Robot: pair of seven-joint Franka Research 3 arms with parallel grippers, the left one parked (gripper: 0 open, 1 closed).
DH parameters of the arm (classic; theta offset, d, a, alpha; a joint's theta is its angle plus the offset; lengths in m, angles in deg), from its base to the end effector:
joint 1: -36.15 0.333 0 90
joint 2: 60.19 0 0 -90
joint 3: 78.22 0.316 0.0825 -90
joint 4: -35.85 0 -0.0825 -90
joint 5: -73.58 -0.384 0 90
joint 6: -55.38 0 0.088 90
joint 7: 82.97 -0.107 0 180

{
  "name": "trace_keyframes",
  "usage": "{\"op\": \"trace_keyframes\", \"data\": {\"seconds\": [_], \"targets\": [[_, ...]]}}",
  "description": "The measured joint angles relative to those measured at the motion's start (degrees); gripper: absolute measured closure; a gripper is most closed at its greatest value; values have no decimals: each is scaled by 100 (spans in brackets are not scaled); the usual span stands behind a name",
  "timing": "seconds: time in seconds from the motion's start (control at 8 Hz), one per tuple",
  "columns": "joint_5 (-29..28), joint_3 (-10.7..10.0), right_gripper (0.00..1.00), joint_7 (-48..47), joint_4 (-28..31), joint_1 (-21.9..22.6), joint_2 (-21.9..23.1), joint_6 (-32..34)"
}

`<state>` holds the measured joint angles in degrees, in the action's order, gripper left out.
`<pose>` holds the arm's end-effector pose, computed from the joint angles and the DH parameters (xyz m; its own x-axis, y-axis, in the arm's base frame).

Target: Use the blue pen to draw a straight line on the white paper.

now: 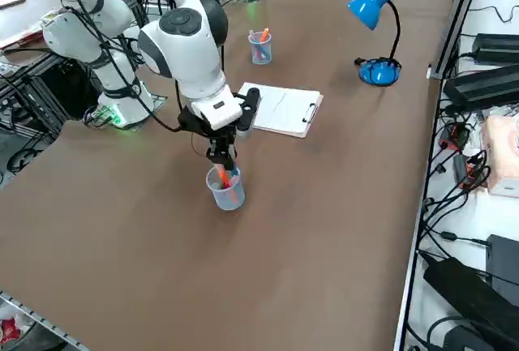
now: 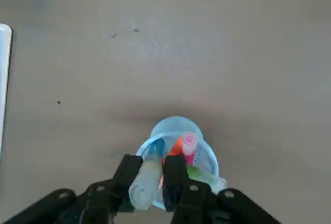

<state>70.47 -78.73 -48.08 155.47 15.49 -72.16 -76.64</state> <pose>0.5385 -0.2073 0.3255 0.9791 0.2016 0.0278 0.2024 -0.9789 -0.0279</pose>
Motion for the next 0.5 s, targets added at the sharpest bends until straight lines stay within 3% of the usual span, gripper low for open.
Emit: {"op": "trace_keyframes", "data": {"seconds": [0.12, 0.5], "targets": [[0, 1, 71, 2, -1, 0, -7, -1], [0, 33, 16, 10, -77, 4, 20, -9]]}}
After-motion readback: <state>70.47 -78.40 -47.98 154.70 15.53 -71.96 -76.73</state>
